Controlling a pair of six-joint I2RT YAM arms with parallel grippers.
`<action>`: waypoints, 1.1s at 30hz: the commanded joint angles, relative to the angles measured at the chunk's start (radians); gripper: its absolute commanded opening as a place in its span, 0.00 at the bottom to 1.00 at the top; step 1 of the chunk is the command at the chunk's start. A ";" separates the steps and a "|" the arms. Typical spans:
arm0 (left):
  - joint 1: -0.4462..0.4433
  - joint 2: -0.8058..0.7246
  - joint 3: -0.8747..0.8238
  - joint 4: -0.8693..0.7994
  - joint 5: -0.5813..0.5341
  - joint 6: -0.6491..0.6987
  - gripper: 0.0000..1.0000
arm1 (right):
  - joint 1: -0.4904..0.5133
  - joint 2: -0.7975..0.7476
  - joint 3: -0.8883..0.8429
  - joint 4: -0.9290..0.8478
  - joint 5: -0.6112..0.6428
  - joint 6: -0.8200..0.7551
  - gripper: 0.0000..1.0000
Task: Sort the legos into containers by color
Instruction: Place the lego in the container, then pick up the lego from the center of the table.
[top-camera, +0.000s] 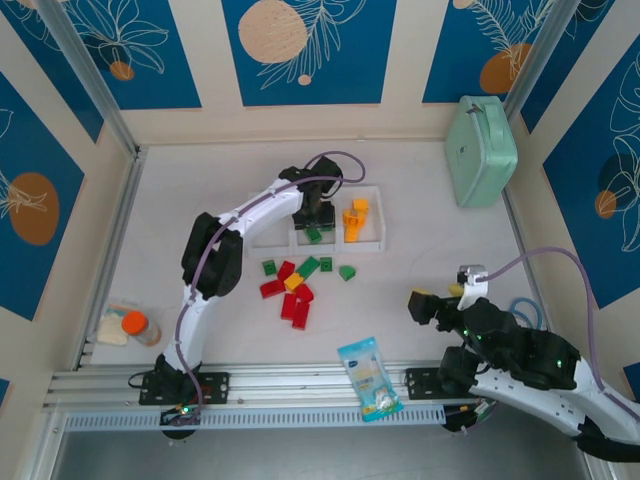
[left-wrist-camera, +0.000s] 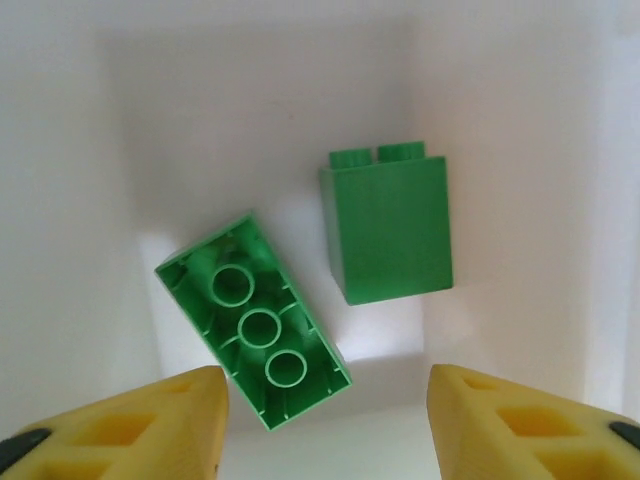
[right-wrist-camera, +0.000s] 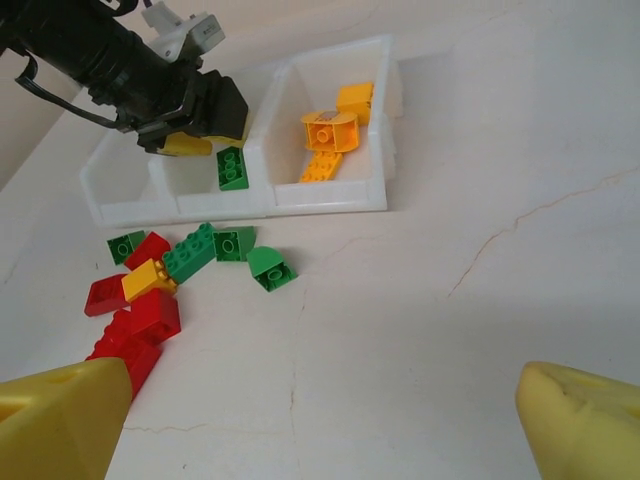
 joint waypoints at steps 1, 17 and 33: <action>0.013 -0.092 -0.063 0.028 0.030 0.017 0.66 | 0.046 -0.018 0.007 -0.046 0.097 0.065 0.99; -0.201 -0.309 -0.259 0.010 0.147 0.163 1.00 | 0.082 0.169 -0.050 0.110 -0.073 -0.087 0.99; -0.261 -0.060 -0.012 -0.188 0.141 0.285 0.85 | -0.700 0.376 -0.033 0.298 -1.062 -0.161 0.99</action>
